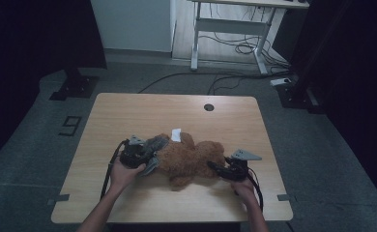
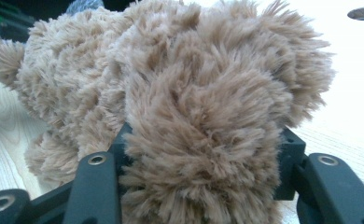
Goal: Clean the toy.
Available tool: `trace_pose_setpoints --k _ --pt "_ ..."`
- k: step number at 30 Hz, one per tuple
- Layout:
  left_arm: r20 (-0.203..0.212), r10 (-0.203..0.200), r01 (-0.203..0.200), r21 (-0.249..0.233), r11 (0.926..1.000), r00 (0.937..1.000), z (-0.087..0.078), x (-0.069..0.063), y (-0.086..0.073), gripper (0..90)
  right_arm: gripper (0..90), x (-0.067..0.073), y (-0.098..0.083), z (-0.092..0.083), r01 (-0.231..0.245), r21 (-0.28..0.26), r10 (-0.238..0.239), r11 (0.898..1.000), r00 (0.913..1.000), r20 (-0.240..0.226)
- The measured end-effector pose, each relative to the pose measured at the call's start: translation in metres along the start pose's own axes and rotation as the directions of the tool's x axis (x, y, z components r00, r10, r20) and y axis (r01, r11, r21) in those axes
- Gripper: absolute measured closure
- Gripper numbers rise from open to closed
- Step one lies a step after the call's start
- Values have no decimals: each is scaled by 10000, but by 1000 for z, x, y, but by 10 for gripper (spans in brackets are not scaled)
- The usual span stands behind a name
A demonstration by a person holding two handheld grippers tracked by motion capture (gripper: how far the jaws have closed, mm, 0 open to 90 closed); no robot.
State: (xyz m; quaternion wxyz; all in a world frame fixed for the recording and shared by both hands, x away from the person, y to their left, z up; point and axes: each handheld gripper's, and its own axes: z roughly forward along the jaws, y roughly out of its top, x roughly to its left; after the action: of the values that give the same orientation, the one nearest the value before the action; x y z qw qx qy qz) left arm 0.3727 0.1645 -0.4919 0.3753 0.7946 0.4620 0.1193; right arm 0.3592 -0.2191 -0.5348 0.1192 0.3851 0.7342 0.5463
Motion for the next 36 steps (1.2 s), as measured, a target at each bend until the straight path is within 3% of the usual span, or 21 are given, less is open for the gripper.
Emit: trace_pose_setpoints --k 4,7,13,17,22,26,29,31,36 --pt "400 -362 371 -235 9990 9985 5 -1 1 770 470 1 1 2 -150 -37 150 9999 9999 -26" --pt "661 -515 547 -474 9974 9965 10 -1 9 781 494 3 4 5 103 -226 -104 9997 9999 -29" --pt "571 -654 698 -776 9945 9962 23 10 34 783 505 -2 18 19 867 -576 -830 9946 9945 631" --pt "499 -777 814 -771 9937 9957 33 16 46 782 505 -10 22 29 1299 -748 -1204 9887 9854 1205" --pt "571 -678 740 -1146 9906 9961 20 15 57 775 506 -13 18 26 1578 -566 -1498 9858 9808 1247" --pt "804 -274 416 -1804 9827 9964 4 2 81 766 500 -10 16 22 1973 -415 -1908 9795 9736 1252" --pt "993 164 29 -1908 9816 9949 3 -15 98 765 499 -9 16 22 1976 -422 -1908 9794 9731 1293" --pt "899 484 -330 -1652 9857 9948 13 -29 108 765 498 -9 15 22 1931 -458 -1860 9801 9743 1273" --pt "775 529 -470 -754 9960 9956 44 -37 106 762 491 -11 12 20 1822 -567 -1747 9816 9778 1159"
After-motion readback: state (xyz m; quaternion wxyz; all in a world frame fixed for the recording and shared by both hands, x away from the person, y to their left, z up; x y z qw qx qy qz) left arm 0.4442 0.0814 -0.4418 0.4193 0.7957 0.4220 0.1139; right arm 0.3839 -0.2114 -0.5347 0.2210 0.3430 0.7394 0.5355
